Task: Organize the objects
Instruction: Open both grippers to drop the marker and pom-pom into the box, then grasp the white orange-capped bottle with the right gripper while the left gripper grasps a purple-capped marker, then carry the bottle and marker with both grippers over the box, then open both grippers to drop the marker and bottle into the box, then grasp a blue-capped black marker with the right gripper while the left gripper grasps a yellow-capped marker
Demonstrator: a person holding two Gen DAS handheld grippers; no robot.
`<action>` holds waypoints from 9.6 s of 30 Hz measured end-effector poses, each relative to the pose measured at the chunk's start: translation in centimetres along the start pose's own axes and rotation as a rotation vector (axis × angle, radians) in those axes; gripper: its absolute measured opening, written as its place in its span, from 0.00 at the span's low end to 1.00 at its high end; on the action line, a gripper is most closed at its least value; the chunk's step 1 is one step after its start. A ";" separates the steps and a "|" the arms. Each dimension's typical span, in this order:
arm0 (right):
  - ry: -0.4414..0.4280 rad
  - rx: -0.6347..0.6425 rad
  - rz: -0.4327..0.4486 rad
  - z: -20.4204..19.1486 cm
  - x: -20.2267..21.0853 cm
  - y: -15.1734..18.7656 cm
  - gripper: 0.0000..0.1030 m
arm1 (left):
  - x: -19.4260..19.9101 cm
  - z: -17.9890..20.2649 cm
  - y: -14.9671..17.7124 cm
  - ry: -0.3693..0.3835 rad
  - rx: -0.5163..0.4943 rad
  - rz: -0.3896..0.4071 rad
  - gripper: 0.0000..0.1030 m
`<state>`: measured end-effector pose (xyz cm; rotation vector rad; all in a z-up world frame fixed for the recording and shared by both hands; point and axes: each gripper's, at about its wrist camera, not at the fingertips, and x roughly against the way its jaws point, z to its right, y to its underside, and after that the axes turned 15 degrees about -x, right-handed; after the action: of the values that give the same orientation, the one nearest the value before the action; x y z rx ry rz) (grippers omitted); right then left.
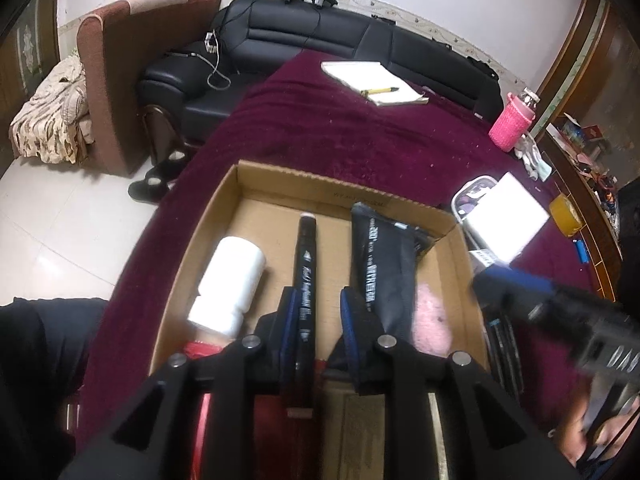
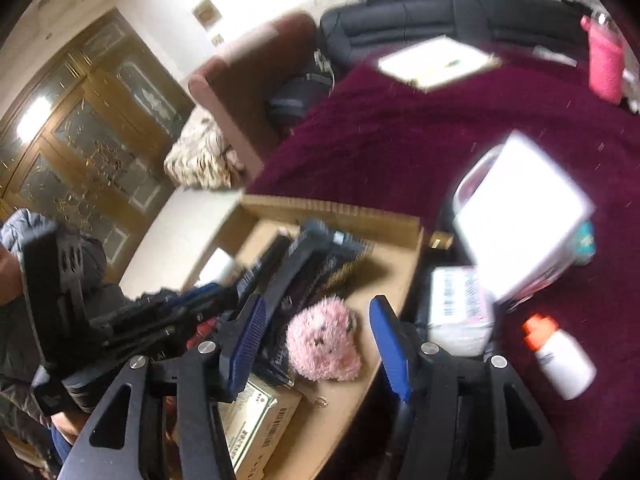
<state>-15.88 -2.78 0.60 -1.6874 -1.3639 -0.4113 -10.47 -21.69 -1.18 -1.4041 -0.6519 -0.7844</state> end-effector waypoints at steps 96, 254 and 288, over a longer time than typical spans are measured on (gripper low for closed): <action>0.156 -0.071 0.060 18.0 6.5 -0.8 0.29 | -7.1 24.9 1.6 0.041 -0.287 0.000 0.13; 0.388 0.335 0.031 8.3 4.3 9.1 0.17 | 4.5 11.9 5.4 -0.032 -0.125 0.129 0.35; 0.305 0.107 0.083 13.7 6.3 6.8 0.36 | -4.6 20.8 3.4 -0.095 -0.234 -0.038 0.16</action>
<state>-11.32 12.06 -5.21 -1.5169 -1.0707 -0.5150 -9.31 -0.60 -5.36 -1.6542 -0.6785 -0.8485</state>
